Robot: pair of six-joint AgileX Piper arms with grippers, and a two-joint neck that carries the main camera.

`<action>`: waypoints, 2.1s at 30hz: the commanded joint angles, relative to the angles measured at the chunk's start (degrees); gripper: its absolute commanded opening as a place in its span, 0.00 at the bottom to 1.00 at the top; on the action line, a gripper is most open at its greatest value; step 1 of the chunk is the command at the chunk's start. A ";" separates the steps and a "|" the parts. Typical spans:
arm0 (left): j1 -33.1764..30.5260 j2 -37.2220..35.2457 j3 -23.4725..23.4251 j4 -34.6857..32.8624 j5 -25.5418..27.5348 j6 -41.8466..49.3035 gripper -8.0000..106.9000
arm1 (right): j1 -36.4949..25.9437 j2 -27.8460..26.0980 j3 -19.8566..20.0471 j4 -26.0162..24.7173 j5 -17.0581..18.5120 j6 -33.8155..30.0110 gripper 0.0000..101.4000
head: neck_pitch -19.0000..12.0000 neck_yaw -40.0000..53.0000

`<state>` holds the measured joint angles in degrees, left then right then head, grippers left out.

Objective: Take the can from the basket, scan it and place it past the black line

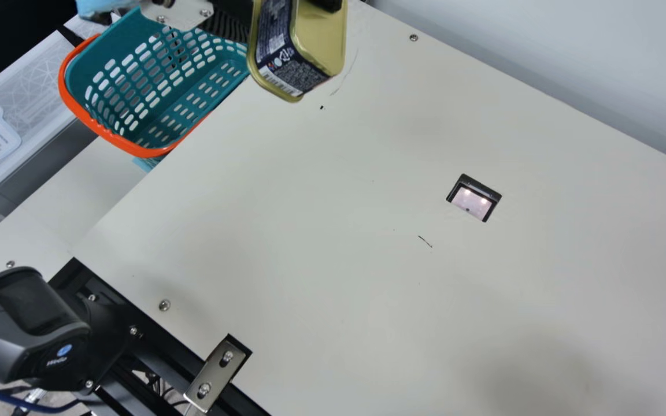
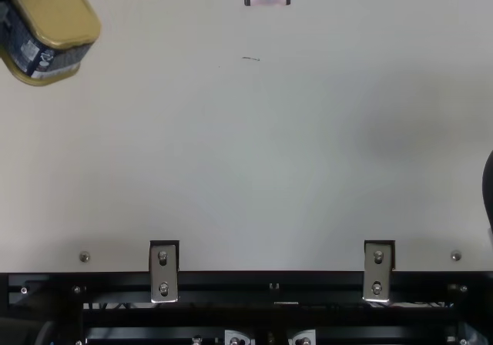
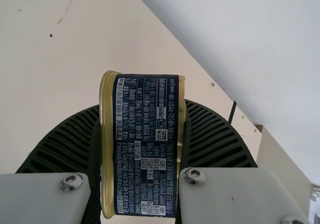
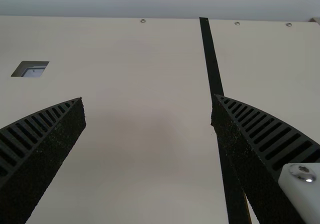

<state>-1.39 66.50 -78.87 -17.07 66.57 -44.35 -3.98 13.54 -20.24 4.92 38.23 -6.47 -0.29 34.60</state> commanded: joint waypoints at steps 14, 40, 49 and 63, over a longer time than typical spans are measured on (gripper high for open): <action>0.07 0.01 -1.07 -4.04 2.82 -2.41 0.16 | 0.00 0.00 0.00 0.00 0.00 0.00 1.00 | -1.62 0.63; -0.91 -0.55 -0.12 -5.99 3.33 -6.55 0.16 | 0.00 0.00 0.00 0.00 0.00 0.00 1.00 | -2.27 -3.46; -0.77 -0.66 0.01 -6.26 3.33 -7.20 0.16 | 0.00 0.00 0.00 0.06 0.00 0.00 1.00 | -2.51 -9.48; -1.05 -0.18 0.05 -6.36 3.01 -7.36 0.16 | 0.00 0.00 0.00 0.06 0.00 0.00 1.00 | -4.01 -21.93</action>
<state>-2.37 66.24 -78.84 -23.34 69.57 -51.69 -3.98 13.54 -20.24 4.98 38.23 -6.47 -2.35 13.78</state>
